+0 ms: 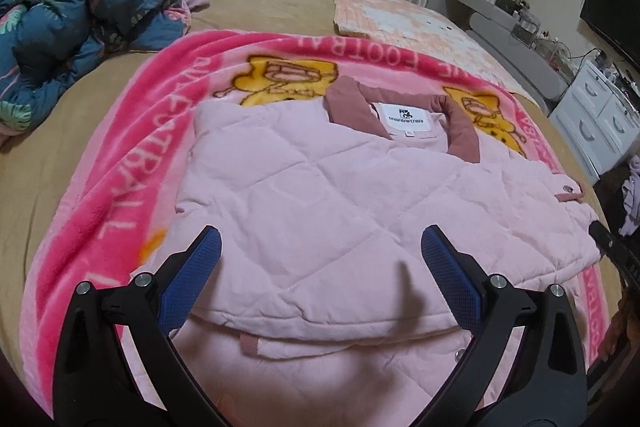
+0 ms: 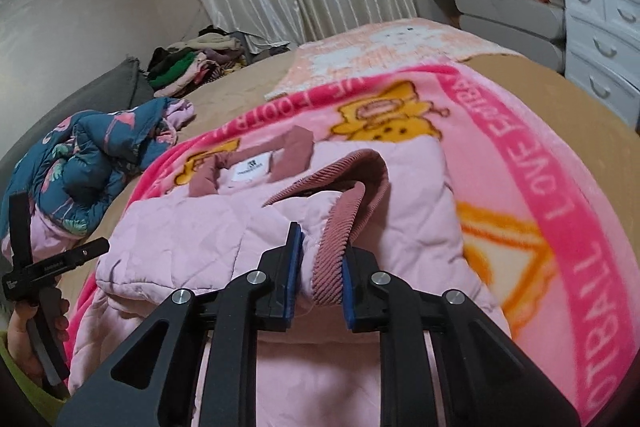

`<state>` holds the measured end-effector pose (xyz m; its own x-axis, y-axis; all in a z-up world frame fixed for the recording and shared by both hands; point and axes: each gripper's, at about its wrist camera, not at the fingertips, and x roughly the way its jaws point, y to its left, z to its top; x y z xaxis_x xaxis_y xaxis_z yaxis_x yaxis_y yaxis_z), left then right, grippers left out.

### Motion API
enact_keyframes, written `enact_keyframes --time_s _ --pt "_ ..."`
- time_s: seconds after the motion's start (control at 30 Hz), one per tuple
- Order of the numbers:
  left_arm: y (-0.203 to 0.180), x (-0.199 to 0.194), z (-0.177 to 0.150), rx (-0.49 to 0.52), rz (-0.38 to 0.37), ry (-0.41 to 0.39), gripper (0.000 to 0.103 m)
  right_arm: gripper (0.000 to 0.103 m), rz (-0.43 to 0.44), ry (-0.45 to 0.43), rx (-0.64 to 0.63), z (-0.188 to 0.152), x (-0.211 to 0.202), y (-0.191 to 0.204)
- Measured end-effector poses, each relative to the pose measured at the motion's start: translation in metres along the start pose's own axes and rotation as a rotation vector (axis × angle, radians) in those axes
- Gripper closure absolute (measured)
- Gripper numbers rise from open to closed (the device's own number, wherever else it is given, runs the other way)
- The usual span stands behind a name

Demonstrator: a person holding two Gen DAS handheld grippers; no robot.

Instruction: Fold large clothes

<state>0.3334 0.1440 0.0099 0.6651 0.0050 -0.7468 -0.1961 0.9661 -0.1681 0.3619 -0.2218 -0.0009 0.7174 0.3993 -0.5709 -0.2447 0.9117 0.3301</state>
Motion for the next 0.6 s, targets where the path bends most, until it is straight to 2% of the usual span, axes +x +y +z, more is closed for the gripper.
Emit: enact_keyframes --time_s 0.13,0.23,0.27,0.3,0.33,0.37,0.53,0.6 --pt "0.003 0.016 -0.003 -0.010 -0.006 0.040 0.010 0.083 -0.016 0.051 0.033 -0.007 0.005 -0.003" --pt "0.003 0.028 -0.009 0.000 0.009 0.075 0.010 0.074 -0.044 0.074 0.043 -0.009 0.001 0.001" --pt "0.002 0.032 -0.011 0.010 0.019 0.084 0.010 0.066 -0.050 0.057 0.035 -0.007 -0.005 0.004" --pt "0.001 0.036 -0.014 0.021 0.026 0.093 0.010 0.060 -0.056 0.033 0.020 -0.006 -0.012 0.010" --pt "0.001 0.039 -0.016 0.026 0.030 0.097 0.010 0.050 -0.062 0.008 -0.004 -0.003 -0.018 0.017" --pt "0.001 0.041 -0.018 0.032 0.034 0.098 0.010 0.045 -0.062 -0.003 -0.027 -0.002 -0.021 0.024" --pt "0.003 0.054 -0.023 0.036 0.037 0.118 0.008 0.035 -0.009 0.021 -0.198 0.007 -0.018 0.073" --pt "0.005 0.058 -0.024 0.032 0.025 0.128 0.008 0.034 -0.002 0.045 -0.252 0.008 -0.009 0.089"
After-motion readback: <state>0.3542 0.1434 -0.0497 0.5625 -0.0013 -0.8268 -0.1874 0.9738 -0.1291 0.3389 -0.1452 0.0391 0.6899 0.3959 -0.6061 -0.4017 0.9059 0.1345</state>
